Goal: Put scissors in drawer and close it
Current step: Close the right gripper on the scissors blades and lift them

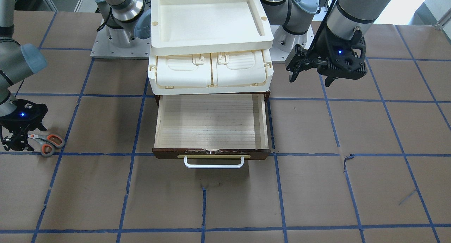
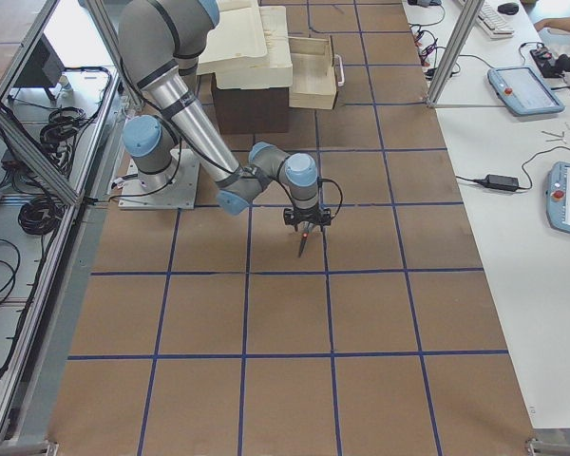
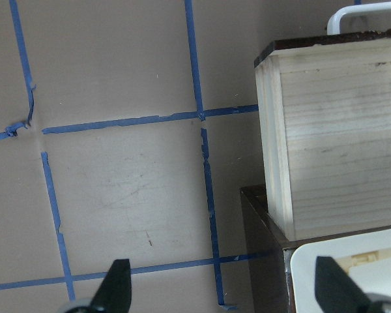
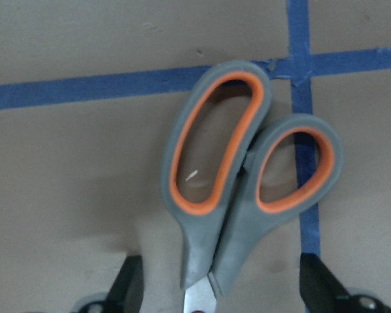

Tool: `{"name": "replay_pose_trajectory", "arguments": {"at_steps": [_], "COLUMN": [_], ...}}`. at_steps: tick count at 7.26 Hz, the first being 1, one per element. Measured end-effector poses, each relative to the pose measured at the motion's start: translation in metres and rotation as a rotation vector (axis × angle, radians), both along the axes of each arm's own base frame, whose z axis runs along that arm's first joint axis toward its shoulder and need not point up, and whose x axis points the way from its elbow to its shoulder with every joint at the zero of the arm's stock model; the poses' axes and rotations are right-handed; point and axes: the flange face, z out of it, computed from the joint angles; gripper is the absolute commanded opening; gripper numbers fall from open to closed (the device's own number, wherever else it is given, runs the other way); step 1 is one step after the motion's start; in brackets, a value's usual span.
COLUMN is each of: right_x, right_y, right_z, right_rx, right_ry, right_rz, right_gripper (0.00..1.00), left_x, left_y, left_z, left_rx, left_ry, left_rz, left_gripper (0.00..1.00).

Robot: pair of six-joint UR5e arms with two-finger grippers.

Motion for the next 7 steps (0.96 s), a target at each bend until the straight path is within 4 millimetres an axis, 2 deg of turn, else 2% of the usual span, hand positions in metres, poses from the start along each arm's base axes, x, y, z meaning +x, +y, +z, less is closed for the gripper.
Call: {"name": "replay_pose_trajectory", "arguments": {"at_steps": [2,4,5,6,7], "right_x": [0.000,-0.002,-0.003,-0.001,0.010], "right_y": [0.000,-0.004,-0.013,-0.025,-0.042], "right_z": [0.000,0.008,0.018,0.032,0.056], "right_rx": [0.001,-0.013,-0.021,-0.019,-0.016], "right_ry": [0.000,0.007,0.006,0.000,-0.001], "right_rz": [-0.005,-0.027,-0.059,-0.097,-0.136], "right_gripper": [0.08,0.02,0.02,0.01,0.00], "left_x": [0.001,0.001,0.001,0.001,0.001], "left_y": [0.000,0.000,0.000,0.000,0.000], "left_z": [0.000,0.000,0.000,0.000,0.000], "left_rx": [0.000,0.000,0.000,0.000,0.000], "left_ry": [0.000,0.000,0.000,0.000,-0.001], "left_rz": [0.001,0.001,0.001,0.001,0.001], "left_gripper": [1.00,1.00,1.00,1.00,1.00]}}
